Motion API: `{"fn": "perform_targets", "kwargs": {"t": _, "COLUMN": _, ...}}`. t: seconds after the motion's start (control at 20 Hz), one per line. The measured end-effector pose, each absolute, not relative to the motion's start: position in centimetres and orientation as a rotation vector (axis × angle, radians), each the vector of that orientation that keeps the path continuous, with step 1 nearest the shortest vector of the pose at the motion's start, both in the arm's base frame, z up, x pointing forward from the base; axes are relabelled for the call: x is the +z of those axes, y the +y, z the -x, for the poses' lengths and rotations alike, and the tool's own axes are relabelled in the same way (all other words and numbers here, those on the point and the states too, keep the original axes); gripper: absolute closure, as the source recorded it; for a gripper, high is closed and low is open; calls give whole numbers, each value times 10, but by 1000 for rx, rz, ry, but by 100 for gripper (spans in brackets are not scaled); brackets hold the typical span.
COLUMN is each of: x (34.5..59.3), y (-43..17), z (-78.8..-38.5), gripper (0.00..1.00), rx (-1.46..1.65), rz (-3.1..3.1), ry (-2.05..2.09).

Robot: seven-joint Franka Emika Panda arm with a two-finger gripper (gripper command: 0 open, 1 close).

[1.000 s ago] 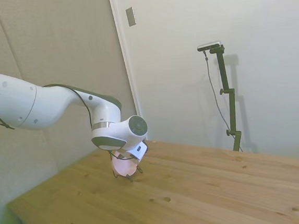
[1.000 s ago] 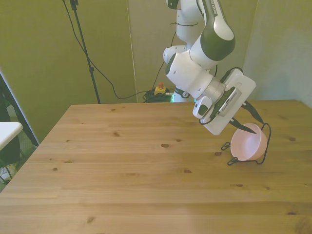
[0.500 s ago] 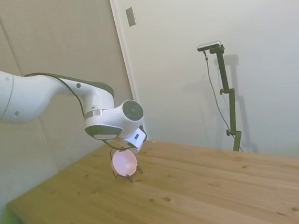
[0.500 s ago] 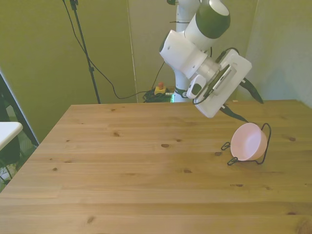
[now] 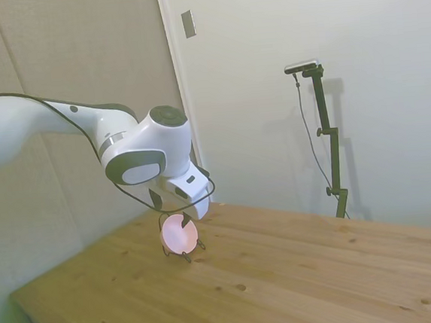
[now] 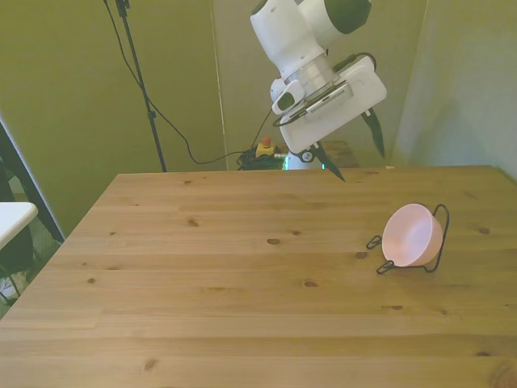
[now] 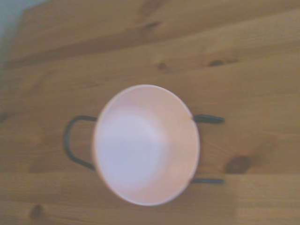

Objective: Load the bowl

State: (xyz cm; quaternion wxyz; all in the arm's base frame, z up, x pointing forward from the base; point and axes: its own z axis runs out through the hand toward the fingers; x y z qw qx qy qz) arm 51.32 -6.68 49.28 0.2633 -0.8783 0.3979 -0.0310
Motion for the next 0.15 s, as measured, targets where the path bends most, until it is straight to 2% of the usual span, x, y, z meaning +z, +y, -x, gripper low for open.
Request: {"fn": "perform_targets", "kwargs": {"t": 0.15, "x": 497, "y": -75, "z": -508, "gripper": 0, "rx": -101, "rz": 2461, "ry": 1177}}
